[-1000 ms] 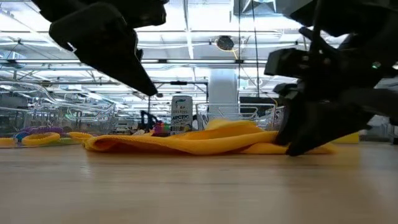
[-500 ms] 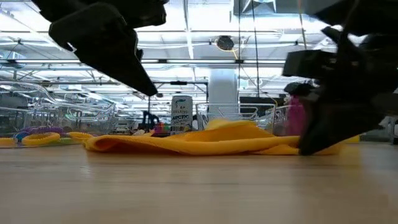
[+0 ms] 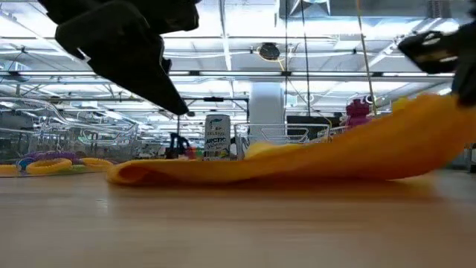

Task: Pick & Place Sports Items
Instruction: Fold the orange towel

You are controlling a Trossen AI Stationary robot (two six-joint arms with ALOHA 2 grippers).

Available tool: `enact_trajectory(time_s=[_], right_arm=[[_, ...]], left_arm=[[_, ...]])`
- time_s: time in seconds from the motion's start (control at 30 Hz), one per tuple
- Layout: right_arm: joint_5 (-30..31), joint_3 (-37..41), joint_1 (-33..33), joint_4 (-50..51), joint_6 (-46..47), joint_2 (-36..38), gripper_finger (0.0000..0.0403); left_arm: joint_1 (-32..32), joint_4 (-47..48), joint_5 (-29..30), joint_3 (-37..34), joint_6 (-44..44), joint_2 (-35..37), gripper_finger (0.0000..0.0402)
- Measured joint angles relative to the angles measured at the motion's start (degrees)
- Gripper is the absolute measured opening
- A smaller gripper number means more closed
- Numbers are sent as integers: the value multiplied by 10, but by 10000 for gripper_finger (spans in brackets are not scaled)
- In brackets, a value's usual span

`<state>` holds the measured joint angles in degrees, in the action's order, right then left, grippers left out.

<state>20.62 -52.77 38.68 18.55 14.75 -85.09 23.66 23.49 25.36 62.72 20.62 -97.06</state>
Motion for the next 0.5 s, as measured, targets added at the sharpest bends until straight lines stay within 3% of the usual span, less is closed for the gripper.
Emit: enact_trajectory(time_s=[0.5], right_arm=[[0,0,16,-2,44,11,0]], left_arm=[[0,-1,-28,0,-9,0,230]])
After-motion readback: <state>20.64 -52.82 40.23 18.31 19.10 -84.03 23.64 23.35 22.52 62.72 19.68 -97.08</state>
